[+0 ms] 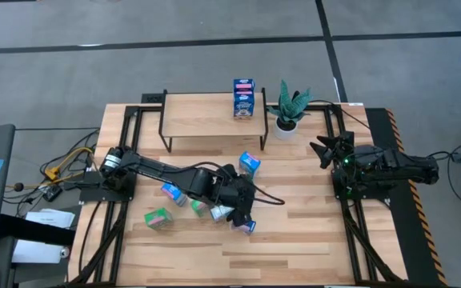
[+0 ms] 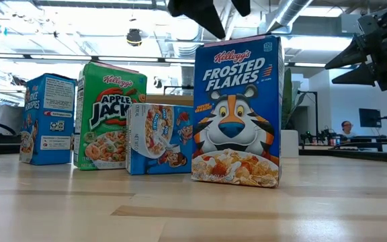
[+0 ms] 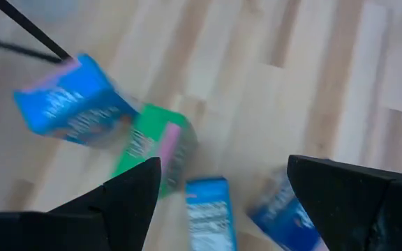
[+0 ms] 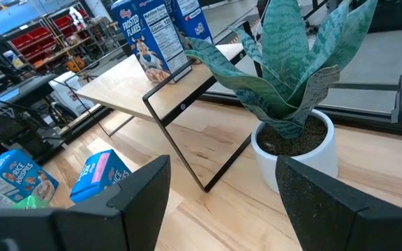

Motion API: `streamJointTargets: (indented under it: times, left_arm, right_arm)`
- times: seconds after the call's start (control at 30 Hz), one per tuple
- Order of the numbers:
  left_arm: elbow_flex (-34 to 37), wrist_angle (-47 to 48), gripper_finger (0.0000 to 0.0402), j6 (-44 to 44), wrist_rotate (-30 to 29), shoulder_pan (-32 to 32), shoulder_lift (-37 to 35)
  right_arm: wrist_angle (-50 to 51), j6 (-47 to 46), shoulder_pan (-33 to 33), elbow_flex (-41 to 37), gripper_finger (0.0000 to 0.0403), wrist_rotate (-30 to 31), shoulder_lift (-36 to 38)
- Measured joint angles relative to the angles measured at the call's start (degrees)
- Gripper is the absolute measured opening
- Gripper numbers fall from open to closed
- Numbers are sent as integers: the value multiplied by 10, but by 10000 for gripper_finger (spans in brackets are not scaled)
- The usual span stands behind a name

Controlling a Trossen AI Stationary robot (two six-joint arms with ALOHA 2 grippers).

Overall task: Stack cereal on shelf
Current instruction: Put the blue cereal box on the shelf aligned with the other blue cereal boxes

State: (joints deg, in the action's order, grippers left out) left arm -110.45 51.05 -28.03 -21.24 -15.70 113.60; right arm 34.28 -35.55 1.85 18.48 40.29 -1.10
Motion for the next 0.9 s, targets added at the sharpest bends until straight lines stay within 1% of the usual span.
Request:
streamJointTargets:
  times: [0.07, 0.13, 0.23, 0.27, 0.33, 0.43, 0.5, 0.57, 0.6, 0.63, 0.7, 0.77, 0.8, 0.83, 0.9]
  left_arm:
    - [0, 0, 302, -5, 47, 9, 0]
    - [0, -6, 302, 31, 81, 18, 0]
    - [0, -50, 302, 71, 88, 30, 0]
    - [0, -67, 302, 66, 92, 34, 0]
    - [0, -85, 302, 51, 122, 43, 0]
    - [0, -74, 302, 47, 158, 44, -8]
    - [0, -56, 302, 48, 158, 29, -32]
    - [-1, -20, 302, 48, 138, 10, -67]
    - [-1, 12, 302, 42, 117, -2, -85]
    - [-1, 49, 302, 31, 87, -16, -101]
    - [1, 114, 302, 2, 1, -53, -129]
    - [22, 142, 302, -19, -72, -93, -150]
    - [45, 141, 302, -35, -86, -112, -157]
    - [72, 129, 302, -50, -81, -127, -160]
    - [133, 71, 302, -61, -47, -149, -156]
  right_arm:
    - [0, 0, 0, 0, 286, 1, 0]
    - [0, 0, 0, 0, 286, 1, 0]
    - [0, 0, 0, 0, 286, 1, 0]
    - [0, 0, 0, 0, 286, 1, 0]
    - [0, 0, 0, 0, 286, 1, 0]
    - [0, 0, 0, 0, 286, 1, 0]
    - [0, 0, 0, 0, 286, 2, 0]
    - [1, 0, 0, 0, 286, 2, 0]
    - [1, 0, 0, 0, 286, 2, 0]
    - [1, 0, 0, 0, 286, 2, 0]
    - [1, 0, 0, 0, 286, 2, 0]
    - [2, 0, 0, 0, 286, 2, 0]
    - [2, 0, 0, 0, 286, 2, 0]
    - [2, 0, 0, 0, 286, 2, 0]
    - [2, 0, 0, 0, 286, 2, 0]
